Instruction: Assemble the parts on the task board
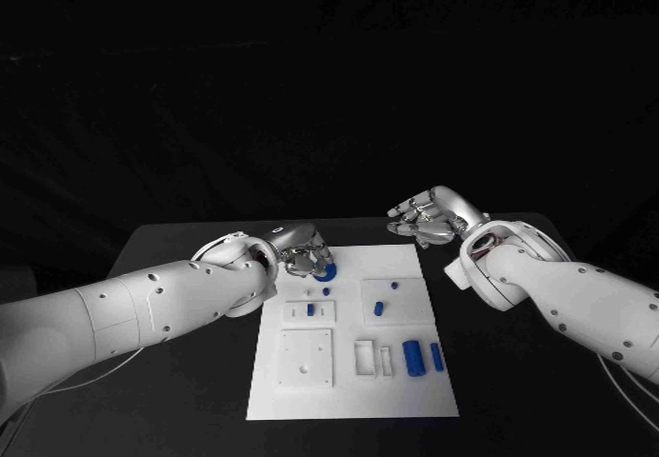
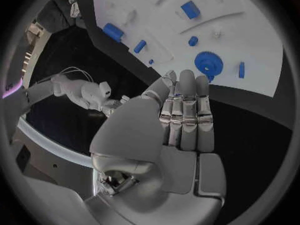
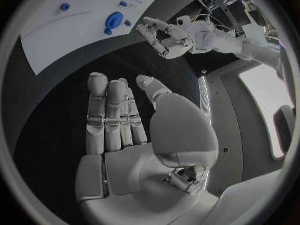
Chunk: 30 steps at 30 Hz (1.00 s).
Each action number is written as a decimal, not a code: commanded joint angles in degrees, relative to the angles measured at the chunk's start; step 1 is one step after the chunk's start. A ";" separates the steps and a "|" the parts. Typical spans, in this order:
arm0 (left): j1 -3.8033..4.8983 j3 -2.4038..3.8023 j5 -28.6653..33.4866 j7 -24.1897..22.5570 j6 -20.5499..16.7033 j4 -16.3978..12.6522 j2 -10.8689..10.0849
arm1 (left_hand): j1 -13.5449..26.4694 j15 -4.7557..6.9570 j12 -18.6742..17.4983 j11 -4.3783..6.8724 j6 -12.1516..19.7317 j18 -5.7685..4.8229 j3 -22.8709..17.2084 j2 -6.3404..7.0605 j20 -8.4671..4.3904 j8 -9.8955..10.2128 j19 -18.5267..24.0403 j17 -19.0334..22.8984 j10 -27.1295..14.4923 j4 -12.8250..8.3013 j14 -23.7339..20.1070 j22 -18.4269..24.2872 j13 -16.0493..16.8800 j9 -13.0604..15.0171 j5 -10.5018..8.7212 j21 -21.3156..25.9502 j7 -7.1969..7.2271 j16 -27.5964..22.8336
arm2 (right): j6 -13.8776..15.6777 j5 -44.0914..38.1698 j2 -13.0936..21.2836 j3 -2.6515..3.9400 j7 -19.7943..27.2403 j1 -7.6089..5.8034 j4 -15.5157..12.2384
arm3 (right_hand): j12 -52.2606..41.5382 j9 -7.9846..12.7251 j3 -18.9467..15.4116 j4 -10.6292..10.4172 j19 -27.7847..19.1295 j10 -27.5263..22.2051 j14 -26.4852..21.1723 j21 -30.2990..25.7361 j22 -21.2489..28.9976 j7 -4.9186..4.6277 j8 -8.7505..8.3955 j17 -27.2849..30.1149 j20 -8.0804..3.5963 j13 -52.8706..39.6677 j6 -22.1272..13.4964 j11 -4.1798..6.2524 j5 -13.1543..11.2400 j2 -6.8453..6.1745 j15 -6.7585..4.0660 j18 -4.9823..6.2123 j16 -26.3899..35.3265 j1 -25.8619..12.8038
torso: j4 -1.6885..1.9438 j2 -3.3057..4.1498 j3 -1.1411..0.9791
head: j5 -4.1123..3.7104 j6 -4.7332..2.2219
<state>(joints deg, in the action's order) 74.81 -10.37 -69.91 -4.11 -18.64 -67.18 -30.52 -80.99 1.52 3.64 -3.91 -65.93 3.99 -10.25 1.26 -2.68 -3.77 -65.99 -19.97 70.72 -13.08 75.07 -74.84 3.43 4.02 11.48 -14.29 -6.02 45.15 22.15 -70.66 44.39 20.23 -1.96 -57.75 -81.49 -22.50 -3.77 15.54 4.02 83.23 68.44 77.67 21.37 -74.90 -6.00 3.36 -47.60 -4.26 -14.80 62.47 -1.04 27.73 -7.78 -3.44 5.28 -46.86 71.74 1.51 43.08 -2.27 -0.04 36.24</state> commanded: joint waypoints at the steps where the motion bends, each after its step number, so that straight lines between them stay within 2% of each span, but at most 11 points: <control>1: -0.55 -0.30 -7.50 -3.75 -4.41 1.23 0.96 | 0.74 0.07 -0.29 0.05 -0.59 0.81 -0.61 0.10 -0.05 0.17 -0.66 -0.93 -0.22 -0.32 0.76 -1.07 -0.07 -0.09 -0.35 -0.41 -0.04 1.27 | 0.72 0.85 -0.12 0.02 1.38 0.01 -0.01 | 2.91 -0.01 0.25 0.29 0.54 1.18 0.04 -0.41 -1.68 -0.18 0.26 0.28 0.05 3.47 0.46 -0.35 -0.16 -0.01 0.42 1.20 -0.20 -0.25 | -0.10 0.16 0.00 | -0.12 -0.10; 7: -1.43 -0.86 -11.06 -3.20 -3.10 4.02 2.87 | 1.99 0.00 -0.29 -0.05 -1.30 0.96 -1.36 0.58 -0.01 0.16 -1.76 -3.23 -1.13 -0.53 1.08 -1.39 -0.07 -0.09 -0.44 -1.41 0.27 5.29 | 0.71 1.02 -0.20 0.02 1.51 0.01 -0.09 | 10.10 -0.01 1.00 0.48 1.19 2.52 0.31 -0.45 -2.12 -0.30 0.23 0.73 0.51 10.80 0.70 -1.18 -0.01 0.10 0.98 1.69 -0.72 -0.68 | -0.09 0.26 -0.05 | -0.18 -0.06; 14: -2.12 -1.47 -12.87 -2.78 -1.63 5.12 3.88 | 2.85 -0.30 -0.33 -0.46 -0.45 1.17 -1.63 1.63 0.34 0.18 -2.27 -3.99 -2.56 0.02 0.40 -1.20 -0.08 -0.13 -0.59 -1.55 0.15 7.92 | 1.19 1.06 -0.25 0.02 1.78 0.01 -0.18 | 14.52 -0.02 1.87 0.30 1.40 3.19 0.28 -1.04 -2.14 -0.44 0.23 1.18 0.90 11.08 0.61 -1.68 -0.04 -0.36 1.31 2.16 -0.95 -1.09 | -0.10 0.24 0.09 | -0.28 -0.04; 24: -2.43 -1.60 -12.04 -2.94 -2.34 5.37 3.82 | 2.84 -0.25 -0.32 -0.29 -0.43 1.23 -2.76 2.33 0.32 0.15 -2.68 -3.69 -1.94 1.06 0.22 -1.28 -0.07 -0.08 -0.36 -1.90 0.20 9.97 | 1.38 1.25 -0.31 0.02 1.93 0.01 -0.13 | 14.71 0.00 1.82 0.25 1.44 3.21 0.28 -1.10 -2.13 -0.48 0.21 1.23 0.89 11.08 0.46 -1.72 -0.04 -0.42 1.31 2.17 -0.99 -1.15 | -0.06 0.15 0.03 | -0.44 0.06; 27: -2.44 -1.60 -11.68 -2.60 -2.25 5.40 3.59 | 2.99 -0.22 -0.33 -0.21 -0.50 1.22 -3.02 2.06 0.32 0.15 -2.67 -3.54 -1.76 1.59 0.25 -1.29 -0.08 -0.07 -0.36 -2.01 0.23 10.22 | 1.48 1.29 -0.29 0.02 1.94 0.01 -0.13 | 14.71 0.00 1.82 0.25 1.44 3.21 0.28 -1.10 -2.13 -0.48 0.21 1.23 0.89 11.08 0.46 -1.72 -0.04 -0.42 1.31 2.17 -0.99 -1.15 | -0.03 0.16 0.04 | -0.45 0.05; 30: -2.42 -1.42 -10.74 -2.37 -2.35 5.75 3.11 | 3.10 0.20 -0.29 0.56 -0.96 1.04 -3.04 1.54 0.07 0.11 -2.89 -3.47 0.65 2.27 0.55 -1.26 -0.05 0.02 -0.49 -2.16 0.45 10.49 | 1.53 1.31 -0.27 0.02 1.90 0.01 -0.14 | 14.89 -0.03 1.79 0.18 1.52 3.32 0.31 -1.13 -2.14 -0.48 0.24 1.31 0.89 11.08 0.45 -1.71 -0.01 -0.45 1.30 2.17 -1.04 -1.11 | -0.05 0.17 0.06 | -0.44 0.03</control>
<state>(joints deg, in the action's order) 72.36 -11.94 -81.35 -6.38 -20.75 -61.60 -27.24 -78.24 1.40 3.64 -3.45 -66.70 4.88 -13.22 3.01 -2.58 -3.78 -68.52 -23.50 70.88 -11.18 75.57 -74.92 3.44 3.99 11.26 -16.08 -5.76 55.28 23.35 -69.55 44.14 20.22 -0.79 -57.75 -81.55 -7.75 -3.77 17.18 4.28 83.83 71.47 77.92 20.53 -74.90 -6.36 3.36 -46.35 -3.66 -3.77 62.89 -2.65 27.73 -8.00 -2.42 7.02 -47.69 71.04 1.43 43.24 -2.21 -0.47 36.30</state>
